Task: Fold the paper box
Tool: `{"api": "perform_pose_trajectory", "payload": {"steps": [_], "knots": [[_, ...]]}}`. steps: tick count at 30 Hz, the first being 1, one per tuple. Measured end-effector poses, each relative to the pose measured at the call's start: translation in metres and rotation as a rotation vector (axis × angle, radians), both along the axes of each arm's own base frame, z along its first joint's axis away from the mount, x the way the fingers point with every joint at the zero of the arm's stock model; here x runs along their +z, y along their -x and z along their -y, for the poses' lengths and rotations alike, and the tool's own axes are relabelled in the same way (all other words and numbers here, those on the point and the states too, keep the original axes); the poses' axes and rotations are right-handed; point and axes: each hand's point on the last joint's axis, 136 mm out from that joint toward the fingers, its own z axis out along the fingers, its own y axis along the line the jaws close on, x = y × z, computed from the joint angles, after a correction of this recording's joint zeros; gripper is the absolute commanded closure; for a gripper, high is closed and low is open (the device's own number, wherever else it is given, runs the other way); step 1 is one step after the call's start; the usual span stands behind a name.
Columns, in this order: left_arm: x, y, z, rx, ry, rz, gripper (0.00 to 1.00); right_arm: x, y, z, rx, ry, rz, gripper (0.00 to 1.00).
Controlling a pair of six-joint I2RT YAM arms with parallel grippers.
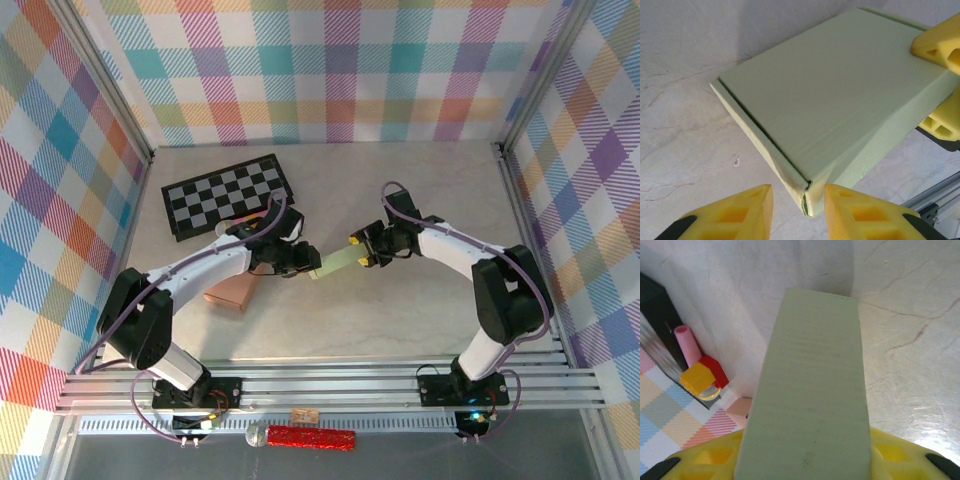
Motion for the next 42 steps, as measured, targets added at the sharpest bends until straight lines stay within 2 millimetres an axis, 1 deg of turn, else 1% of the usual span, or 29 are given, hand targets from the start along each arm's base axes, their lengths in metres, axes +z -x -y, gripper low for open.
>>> {"api": "perform_pose_trajectory", "payload": {"steps": [3,9,11,12,13,15,20,25,29,32,34,37,39,42], "knots": [[0.011,0.001,-0.005,0.008,-0.003,0.028,0.60,0.001,0.000,-0.004,0.062,-0.023,0.084,0.59],[0.058,-0.002,-0.017,0.048,0.030,0.171,0.57,-0.002,-0.002,-0.012,0.176,-0.097,0.272,0.60],[0.070,-0.003,-0.021,0.062,0.035,0.215,0.57,-0.002,-0.005,-0.013,0.201,-0.114,0.315,0.60],[0.075,-0.004,-0.023,0.069,0.038,0.234,0.57,-0.003,-0.006,-0.015,0.215,-0.121,0.332,0.59],[0.080,-0.005,-0.025,0.078,0.038,0.252,0.57,-0.005,-0.007,-0.016,0.224,-0.126,0.340,0.56],[0.084,-0.006,-0.028,0.088,0.033,0.274,0.57,-0.008,-0.008,-0.017,0.243,-0.128,0.348,0.49],[0.083,-0.009,-0.035,0.107,0.003,0.288,0.58,-0.030,-0.006,-0.014,0.288,-0.068,0.282,0.41],[0.081,-0.010,-0.041,0.114,-0.028,0.293,0.58,-0.036,-0.002,-0.003,0.306,-0.005,0.221,0.34],[0.082,-0.013,-0.045,0.123,-0.036,0.304,0.58,-0.041,0.009,0.010,0.311,0.049,0.158,0.30],[0.087,-0.015,-0.050,0.136,-0.035,0.320,0.58,-0.036,0.015,0.022,0.313,0.113,0.124,0.28],[0.090,-0.016,-0.053,0.142,-0.034,0.333,0.58,-0.028,0.017,0.033,0.308,0.162,0.118,0.27],[0.095,-0.017,-0.058,0.149,-0.037,0.350,0.58,-0.013,0.022,0.047,0.304,0.211,0.136,0.25],[0.097,-0.018,-0.060,0.156,-0.034,0.358,0.58,-0.003,0.025,0.055,0.308,0.238,0.156,0.20],[0.101,-0.019,-0.063,0.164,-0.031,0.367,0.58,0.013,0.027,0.063,0.322,0.275,0.185,0.20]]}}
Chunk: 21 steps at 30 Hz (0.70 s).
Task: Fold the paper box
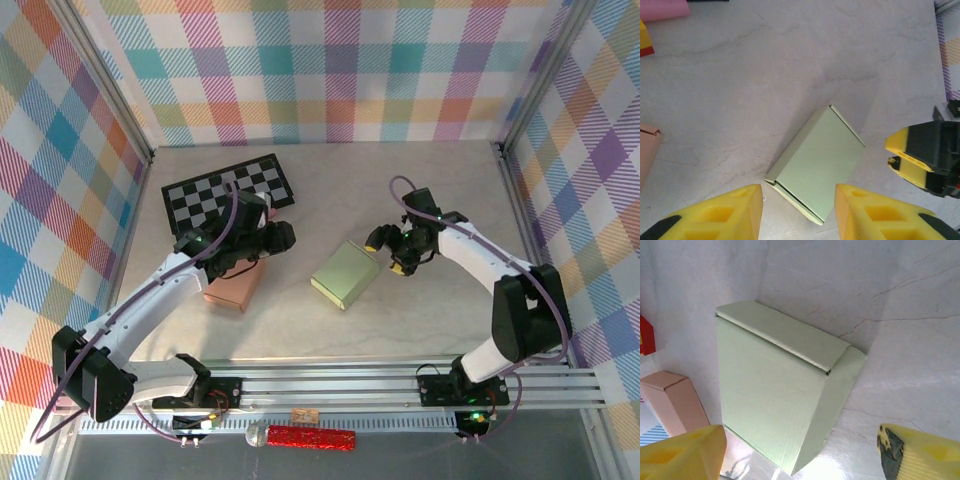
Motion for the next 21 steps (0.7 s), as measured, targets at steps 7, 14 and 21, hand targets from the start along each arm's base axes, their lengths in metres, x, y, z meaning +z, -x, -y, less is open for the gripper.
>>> {"api": "perform_pose_trajectory", "payload": {"steps": [7,14,21], "knots": [[0.001,-0.005,-0.012,0.024,-0.009,0.005,0.58,0.044,0.009,0.016,0.040,0.043,0.188,0.01],[0.003,-0.011,-0.060,0.157,-0.055,-0.003,0.10,0.115,0.020,0.054,0.000,0.151,0.533,0.01],[0.004,0.007,-0.130,0.366,-0.140,0.052,0.00,0.119,0.029,0.134,-0.232,0.491,0.691,0.01]]}}
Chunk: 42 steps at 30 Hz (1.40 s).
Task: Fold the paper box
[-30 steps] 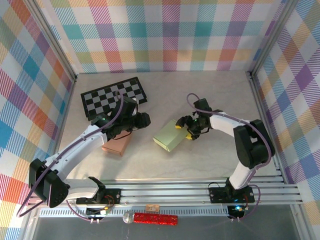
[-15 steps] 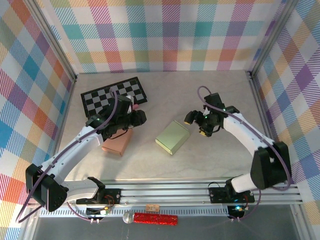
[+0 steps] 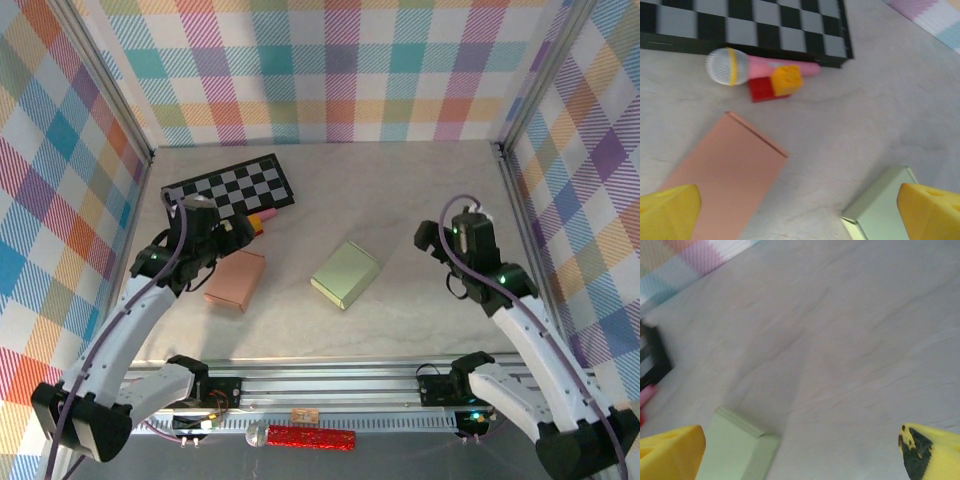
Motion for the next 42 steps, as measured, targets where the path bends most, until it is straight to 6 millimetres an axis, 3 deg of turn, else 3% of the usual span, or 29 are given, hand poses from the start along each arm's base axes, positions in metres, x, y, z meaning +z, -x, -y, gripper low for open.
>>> {"api": "perform_pose_trajectory", "payload": {"steps": [4,7,15,21,26,33,37,42], "knots": [[-0.009,0.008,-0.043,0.178,-0.146,-0.014,0.00,-0.029,0.013,0.039,-0.109,0.171,0.098,0.01],[-0.027,0.016,-0.075,0.282,-0.280,-0.035,0.00,-0.053,0.016,0.055,-0.117,0.315,0.099,0.01],[-0.100,0.019,-0.107,0.197,-0.459,-0.098,0.00,-0.109,0.000,0.047,0.033,0.481,-0.006,0.01],[-0.136,-0.012,-0.115,0.159,-0.427,-0.071,0.00,-0.141,-0.025,0.043,0.093,0.440,-0.034,0.01],[-0.151,-0.045,-0.111,0.107,-0.367,-0.009,0.00,-0.140,-0.059,0.040,0.113,0.370,0.072,0.01],[-0.159,-0.087,-0.094,0.015,-0.281,0.120,0.00,-0.127,-0.088,0.029,0.202,0.336,0.223,0.01],[-0.150,-0.101,-0.089,-0.016,-0.283,0.200,0.00,-0.122,-0.098,0.037,0.196,0.319,0.282,0.01],[-0.140,-0.107,-0.085,-0.037,-0.288,0.274,0.00,-0.143,-0.104,0.041,0.191,0.306,0.251,0.01]]}}
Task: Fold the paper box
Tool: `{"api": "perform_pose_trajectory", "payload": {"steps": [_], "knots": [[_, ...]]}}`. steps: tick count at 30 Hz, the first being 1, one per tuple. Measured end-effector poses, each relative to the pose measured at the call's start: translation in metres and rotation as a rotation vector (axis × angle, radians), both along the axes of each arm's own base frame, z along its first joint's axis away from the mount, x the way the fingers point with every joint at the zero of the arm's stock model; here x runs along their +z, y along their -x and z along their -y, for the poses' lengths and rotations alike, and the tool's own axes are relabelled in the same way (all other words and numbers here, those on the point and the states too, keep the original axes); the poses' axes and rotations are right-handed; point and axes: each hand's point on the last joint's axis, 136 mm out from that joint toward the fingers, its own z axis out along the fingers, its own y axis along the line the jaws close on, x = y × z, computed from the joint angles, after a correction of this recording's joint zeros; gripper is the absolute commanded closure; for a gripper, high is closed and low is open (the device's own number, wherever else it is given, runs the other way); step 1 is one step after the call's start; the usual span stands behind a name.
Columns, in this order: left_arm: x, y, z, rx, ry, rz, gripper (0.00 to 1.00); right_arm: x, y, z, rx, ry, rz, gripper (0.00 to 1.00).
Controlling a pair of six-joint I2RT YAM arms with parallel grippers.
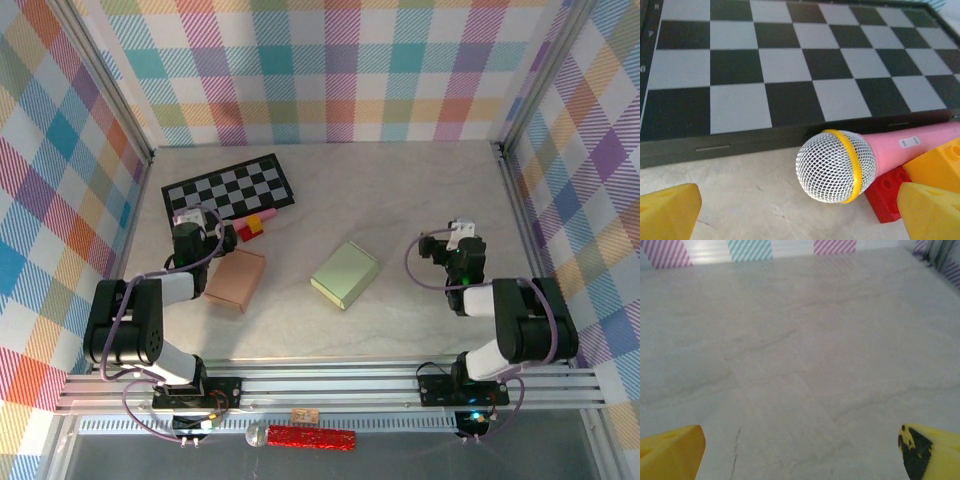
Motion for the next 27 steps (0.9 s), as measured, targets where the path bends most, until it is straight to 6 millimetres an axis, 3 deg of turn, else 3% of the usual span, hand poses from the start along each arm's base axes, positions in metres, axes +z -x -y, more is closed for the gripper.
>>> {"api": "perform_pose_trajectory", "payload": {"steps": [2,9,27], "knots": [[-0.002,0.003,0.003,-0.018,-0.009,0.012,0.00,-0.004,-0.001,0.000,-0.002,-0.003,-0.019,0.01],[-0.022,0.008,0.022,-0.092,-0.052,0.017,0.00,0.009,-0.013,0.003,-0.021,-0.007,0.009,0.01],[-0.014,0.005,0.024,-0.085,-0.100,0.050,0.00,0.005,-0.012,0.002,-0.023,-0.004,-0.011,0.01]]}}
